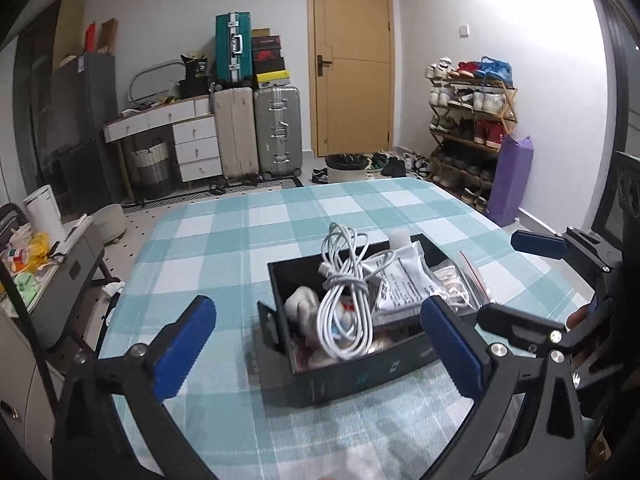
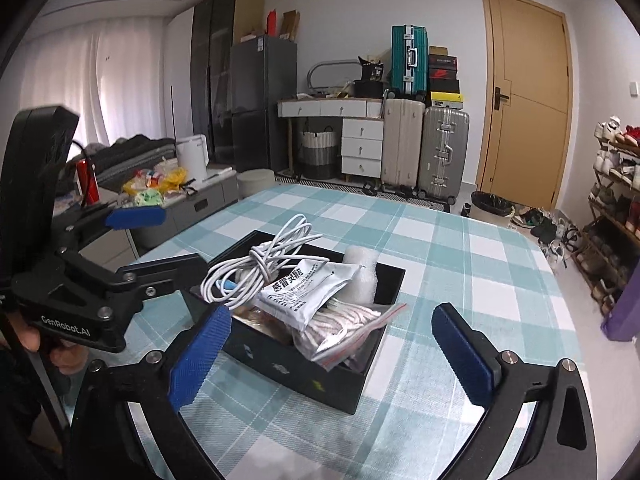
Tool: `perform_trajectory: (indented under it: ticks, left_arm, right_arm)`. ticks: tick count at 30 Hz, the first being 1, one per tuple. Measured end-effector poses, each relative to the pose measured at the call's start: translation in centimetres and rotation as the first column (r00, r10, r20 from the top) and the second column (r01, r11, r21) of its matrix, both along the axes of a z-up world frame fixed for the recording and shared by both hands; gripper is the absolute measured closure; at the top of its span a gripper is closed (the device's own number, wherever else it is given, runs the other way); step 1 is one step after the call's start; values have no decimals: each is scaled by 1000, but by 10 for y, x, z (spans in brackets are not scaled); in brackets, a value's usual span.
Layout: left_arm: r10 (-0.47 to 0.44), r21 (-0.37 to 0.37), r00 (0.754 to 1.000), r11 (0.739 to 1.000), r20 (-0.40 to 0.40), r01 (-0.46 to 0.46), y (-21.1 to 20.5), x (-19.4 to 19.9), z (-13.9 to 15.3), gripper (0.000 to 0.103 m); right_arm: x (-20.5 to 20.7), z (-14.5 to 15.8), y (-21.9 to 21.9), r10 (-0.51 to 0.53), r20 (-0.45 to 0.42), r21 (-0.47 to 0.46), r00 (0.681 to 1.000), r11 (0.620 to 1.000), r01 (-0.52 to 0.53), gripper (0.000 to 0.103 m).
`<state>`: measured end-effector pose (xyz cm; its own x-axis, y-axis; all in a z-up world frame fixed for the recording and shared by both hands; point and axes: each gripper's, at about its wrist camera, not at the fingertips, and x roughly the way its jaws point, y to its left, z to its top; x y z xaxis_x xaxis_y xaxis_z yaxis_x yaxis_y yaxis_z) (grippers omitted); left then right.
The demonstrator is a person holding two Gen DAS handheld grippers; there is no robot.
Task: Organize soft objects
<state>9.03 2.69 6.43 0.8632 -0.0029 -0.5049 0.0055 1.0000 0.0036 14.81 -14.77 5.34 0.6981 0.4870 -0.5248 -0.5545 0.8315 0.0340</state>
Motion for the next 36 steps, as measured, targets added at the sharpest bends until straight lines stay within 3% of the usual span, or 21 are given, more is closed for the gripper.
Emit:
perform_trajectory:
  ticks: [16,36]
  left_arm:
    - [83,-1,996,997,42,-83,-2,-18,-27,0]
    - [113,-39,992,993,63,-111,9,-16,-40,0]
  right_arm:
    - [-26,-8,-10,-4,30,112,1000,994,0,1]
    - [-30,-19,-16,-28,59,141,998,990,20,1]
